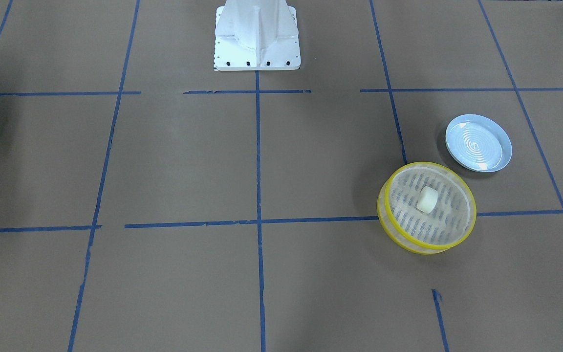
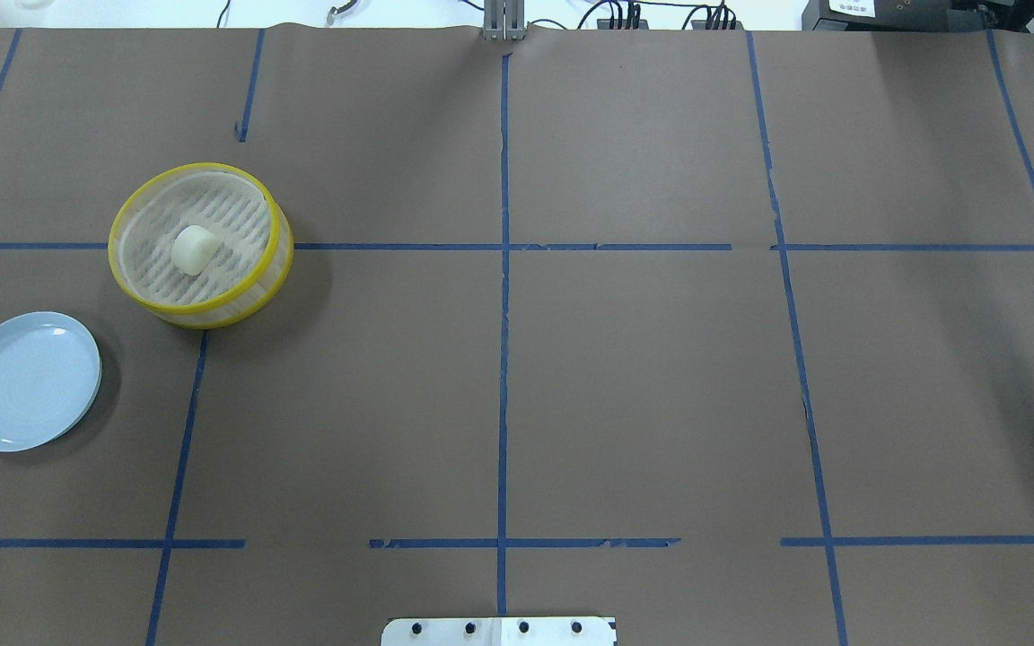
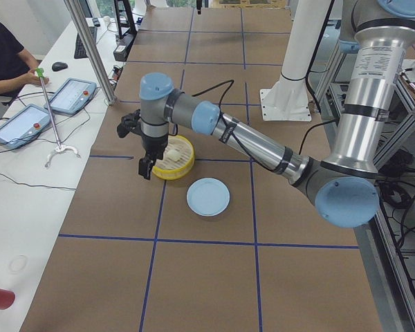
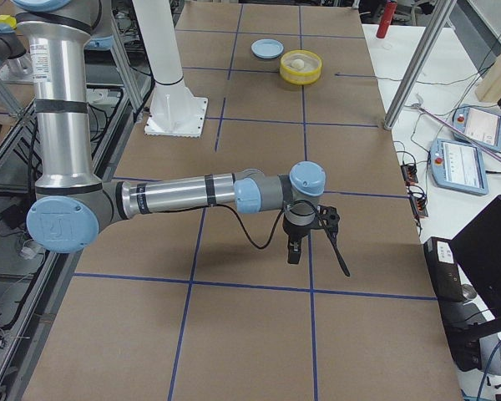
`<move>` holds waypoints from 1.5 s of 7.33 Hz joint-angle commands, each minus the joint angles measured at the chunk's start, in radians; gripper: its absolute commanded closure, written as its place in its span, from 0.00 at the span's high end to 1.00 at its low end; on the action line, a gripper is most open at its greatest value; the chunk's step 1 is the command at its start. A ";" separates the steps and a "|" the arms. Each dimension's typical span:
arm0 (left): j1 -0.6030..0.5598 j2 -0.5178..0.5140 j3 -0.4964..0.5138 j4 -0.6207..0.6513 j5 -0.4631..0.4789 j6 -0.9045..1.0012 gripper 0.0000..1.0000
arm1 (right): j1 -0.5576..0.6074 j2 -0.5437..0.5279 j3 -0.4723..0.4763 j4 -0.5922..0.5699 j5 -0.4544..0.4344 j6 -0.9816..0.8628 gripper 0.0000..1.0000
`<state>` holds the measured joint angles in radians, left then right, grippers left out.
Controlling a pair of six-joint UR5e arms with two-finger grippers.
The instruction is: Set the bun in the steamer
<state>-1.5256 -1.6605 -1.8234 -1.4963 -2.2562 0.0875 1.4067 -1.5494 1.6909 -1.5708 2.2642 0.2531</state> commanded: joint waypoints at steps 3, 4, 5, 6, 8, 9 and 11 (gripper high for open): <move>-0.025 0.111 0.254 -0.184 -0.038 0.035 1.00 | -0.002 0.000 0.000 0.000 0.000 0.000 1.00; -0.031 0.120 0.253 -0.180 -0.071 0.032 1.00 | 0.000 0.000 0.001 0.000 0.000 0.000 1.00; -0.037 0.119 0.253 -0.170 -0.069 0.032 1.00 | -0.002 0.000 0.000 0.000 0.000 0.000 1.00; -0.038 0.117 0.251 -0.167 -0.071 0.032 1.00 | 0.000 0.000 0.000 0.000 0.000 0.000 1.00; -0.044 0.117 0.245 -0.168 -0.071 0.032 1.00 | 0.000 0.000 0.000 0.000 0.000 0.000 1.00; -0.053 0.117 0.242 -0.168 -0.069 0.032 1.00 | 0.000 0.000 0.000 0.000 0.000 0.000 1.00; -0.053 0.117 0.243 -0.168 -0.066 0.032 1.00 | 0.000 0.000 0.000 0.000 0.000 0.000 1.00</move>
<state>-1.5769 -1.5431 -1.5804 -1.6644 -2.3250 0.1196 1.4066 -1.5493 1.6905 -1.5708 2.2642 0.2531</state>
